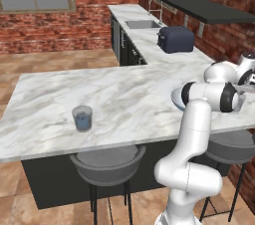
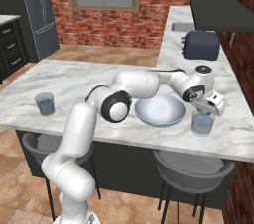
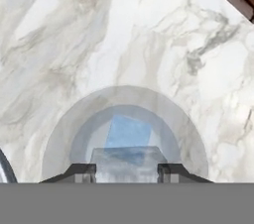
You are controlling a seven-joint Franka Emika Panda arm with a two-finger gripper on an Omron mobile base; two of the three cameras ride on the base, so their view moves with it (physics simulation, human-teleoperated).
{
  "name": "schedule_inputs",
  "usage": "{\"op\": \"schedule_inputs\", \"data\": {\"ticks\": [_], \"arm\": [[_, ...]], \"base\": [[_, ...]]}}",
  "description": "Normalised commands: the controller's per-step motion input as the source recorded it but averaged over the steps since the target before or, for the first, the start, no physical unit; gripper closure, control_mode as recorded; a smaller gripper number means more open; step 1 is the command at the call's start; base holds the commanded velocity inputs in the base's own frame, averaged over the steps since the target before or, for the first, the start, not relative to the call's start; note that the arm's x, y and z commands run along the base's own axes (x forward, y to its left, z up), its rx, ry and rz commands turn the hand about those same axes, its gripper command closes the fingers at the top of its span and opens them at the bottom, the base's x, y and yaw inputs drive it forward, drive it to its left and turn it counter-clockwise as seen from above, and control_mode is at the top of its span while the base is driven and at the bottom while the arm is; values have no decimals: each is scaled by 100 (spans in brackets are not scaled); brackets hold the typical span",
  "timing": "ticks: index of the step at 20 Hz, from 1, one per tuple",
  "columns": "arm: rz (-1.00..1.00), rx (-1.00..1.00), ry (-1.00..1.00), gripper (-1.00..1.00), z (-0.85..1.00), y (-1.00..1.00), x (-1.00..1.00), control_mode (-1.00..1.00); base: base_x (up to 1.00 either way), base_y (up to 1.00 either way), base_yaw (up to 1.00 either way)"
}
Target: There are four ice cubes in the ice bowl. Place two ice cubes in each glass of water.
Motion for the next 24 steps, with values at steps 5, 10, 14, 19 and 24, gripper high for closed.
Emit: {"op": "schedule_inputs", "data": {"ticks": [5,10,14,19,24], "arm": [[-4,0,0,100,-16,0,6,-100],[-4,0,0,-100,-8,0,2,-100],[-4,0,0,-100,-8,-2,1,-100],[-4,0,0,-100,-10,-3,0,-100],[-4,0,0,-100,-8,-5,0,-100]], "base": [[0,0,0],[0,0,0],[0,0,0],[0,0,0],[0,0,0]]}}
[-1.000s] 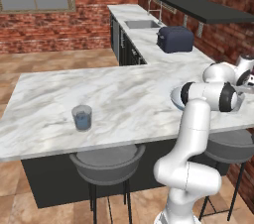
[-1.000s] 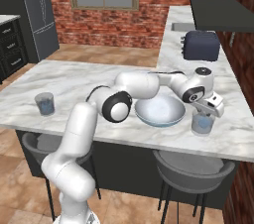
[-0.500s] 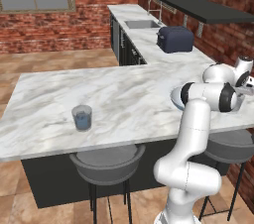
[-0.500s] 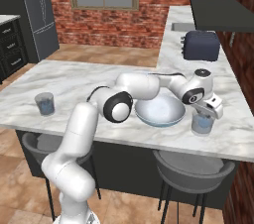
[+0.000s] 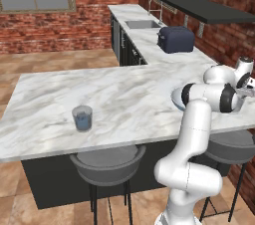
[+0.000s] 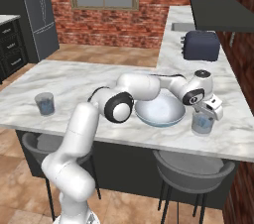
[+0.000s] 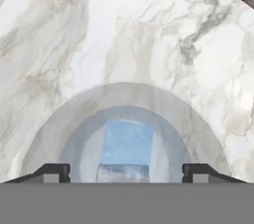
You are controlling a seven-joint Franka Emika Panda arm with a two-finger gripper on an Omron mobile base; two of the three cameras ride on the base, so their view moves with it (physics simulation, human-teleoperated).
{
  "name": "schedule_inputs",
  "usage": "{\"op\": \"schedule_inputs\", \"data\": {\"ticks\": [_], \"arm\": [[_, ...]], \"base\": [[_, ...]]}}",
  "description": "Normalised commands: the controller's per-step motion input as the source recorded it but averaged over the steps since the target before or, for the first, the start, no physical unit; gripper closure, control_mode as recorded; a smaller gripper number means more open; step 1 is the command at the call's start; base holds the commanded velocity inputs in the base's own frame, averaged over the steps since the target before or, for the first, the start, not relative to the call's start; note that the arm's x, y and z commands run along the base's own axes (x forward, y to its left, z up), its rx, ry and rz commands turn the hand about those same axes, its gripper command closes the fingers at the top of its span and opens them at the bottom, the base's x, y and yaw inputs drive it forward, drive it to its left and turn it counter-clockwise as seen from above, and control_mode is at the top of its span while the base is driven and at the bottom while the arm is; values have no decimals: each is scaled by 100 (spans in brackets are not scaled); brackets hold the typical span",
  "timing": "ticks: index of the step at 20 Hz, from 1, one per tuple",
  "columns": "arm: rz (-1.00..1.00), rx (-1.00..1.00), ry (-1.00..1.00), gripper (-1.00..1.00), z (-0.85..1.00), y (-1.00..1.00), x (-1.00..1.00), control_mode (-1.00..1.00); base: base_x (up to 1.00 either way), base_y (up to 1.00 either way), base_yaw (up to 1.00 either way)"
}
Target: There are four ice cubes in the ice bowl. Place two ice cubes in each glass of water.
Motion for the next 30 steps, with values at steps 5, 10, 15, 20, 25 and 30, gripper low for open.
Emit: {"op": "schedule_inputs", "data": {"ticks": [5,10,15,20,25,30], "arm": [[-2,4,-7,-100,2,-1,7,-100],[0,5,-18,100,8,0,12,-100],[0,0,-5,100,0,0,5,-100],[0,3,-22,100,37,0,-2,-100],[0,0,-32,100,70,21,-47,-100],[12,-10,-5,100,16,97,-92,-100]], "base": [[0,0,0],[0,0,0],[0,0,0],[0,0,0],[0,0,0],[0,0,0]]}}
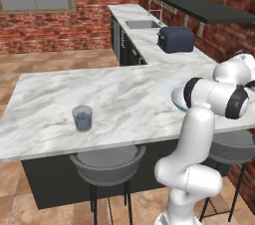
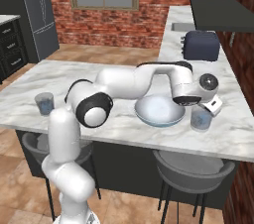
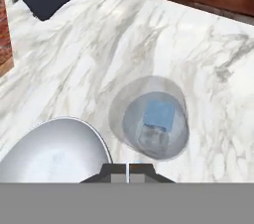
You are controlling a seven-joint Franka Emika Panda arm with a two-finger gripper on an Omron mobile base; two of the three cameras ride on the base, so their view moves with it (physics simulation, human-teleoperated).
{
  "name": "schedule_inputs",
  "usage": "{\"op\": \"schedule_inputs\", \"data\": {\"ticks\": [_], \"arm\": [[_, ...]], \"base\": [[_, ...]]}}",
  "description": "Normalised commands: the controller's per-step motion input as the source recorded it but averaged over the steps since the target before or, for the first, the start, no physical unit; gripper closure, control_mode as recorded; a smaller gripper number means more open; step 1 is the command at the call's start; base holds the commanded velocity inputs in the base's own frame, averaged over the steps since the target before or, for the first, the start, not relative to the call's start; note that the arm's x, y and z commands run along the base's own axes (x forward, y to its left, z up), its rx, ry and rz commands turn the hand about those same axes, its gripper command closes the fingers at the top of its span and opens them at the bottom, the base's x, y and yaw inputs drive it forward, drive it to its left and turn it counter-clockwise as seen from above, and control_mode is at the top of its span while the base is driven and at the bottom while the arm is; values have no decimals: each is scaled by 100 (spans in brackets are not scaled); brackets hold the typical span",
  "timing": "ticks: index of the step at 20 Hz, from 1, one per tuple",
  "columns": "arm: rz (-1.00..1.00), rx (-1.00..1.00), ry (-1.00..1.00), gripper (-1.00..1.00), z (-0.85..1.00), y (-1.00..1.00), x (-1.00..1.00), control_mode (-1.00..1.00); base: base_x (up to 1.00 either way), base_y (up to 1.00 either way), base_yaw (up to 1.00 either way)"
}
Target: There are four ice cubes in the ice bowl. Place two ice cubes in each glass of water.
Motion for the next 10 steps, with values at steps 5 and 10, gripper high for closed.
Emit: {"op": "schedule_inputs", "data": {"ticks": [5,10], "arm": [[28,-20,-18,100,23,100,-67,-100],[35,-31,-3,100,33,100,-55,-100]], "base": [[0,0,0],[0,0,0]]}}
